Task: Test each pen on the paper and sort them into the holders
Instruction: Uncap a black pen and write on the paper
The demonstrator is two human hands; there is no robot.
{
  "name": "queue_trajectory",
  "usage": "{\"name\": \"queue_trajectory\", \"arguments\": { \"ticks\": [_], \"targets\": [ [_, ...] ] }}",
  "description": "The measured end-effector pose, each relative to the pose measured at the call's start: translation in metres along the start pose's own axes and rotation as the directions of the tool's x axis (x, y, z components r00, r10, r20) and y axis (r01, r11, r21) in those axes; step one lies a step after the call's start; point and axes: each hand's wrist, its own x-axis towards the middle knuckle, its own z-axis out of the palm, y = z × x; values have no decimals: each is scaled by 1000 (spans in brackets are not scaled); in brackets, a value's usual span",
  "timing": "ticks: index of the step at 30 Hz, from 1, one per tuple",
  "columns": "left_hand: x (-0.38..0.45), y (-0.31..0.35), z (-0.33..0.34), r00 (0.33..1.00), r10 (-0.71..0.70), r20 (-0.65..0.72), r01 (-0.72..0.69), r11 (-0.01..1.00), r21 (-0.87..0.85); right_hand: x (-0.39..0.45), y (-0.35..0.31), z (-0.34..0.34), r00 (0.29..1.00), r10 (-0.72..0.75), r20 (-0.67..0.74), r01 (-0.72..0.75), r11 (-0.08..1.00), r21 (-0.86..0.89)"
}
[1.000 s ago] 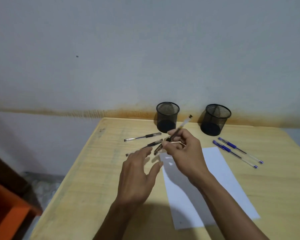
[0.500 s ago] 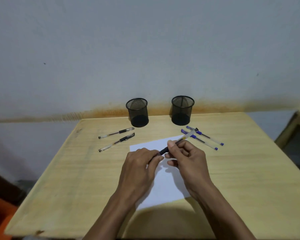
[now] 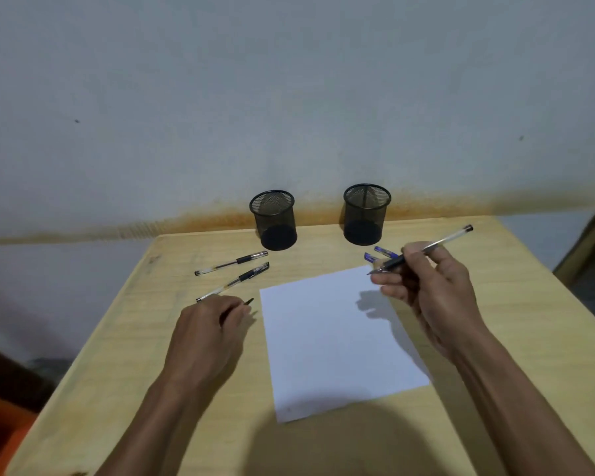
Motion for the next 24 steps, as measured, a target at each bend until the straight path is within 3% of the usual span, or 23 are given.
{"name": "queue_trajectory", "arguments": {
  "ticks": [11,16,20,24],
  "targets": [
    [22,-48,27,986,134,-101,-106,963,249,-5,50,50,996,83,10,-80,976,-205],
    [37,-46,33,984,112,-137,-80,972,220,-1,50,54,997,73,2,-71,972,-224],
    [62,-28,44,983,149,-105,-126,972,198,1,50,53,998,60,-13,-62,973,-222],
    [76,-22,51,987,143,-74,-112,942,316,0,51,51,998,63,-16,-65,975,-213]
  ]
}}
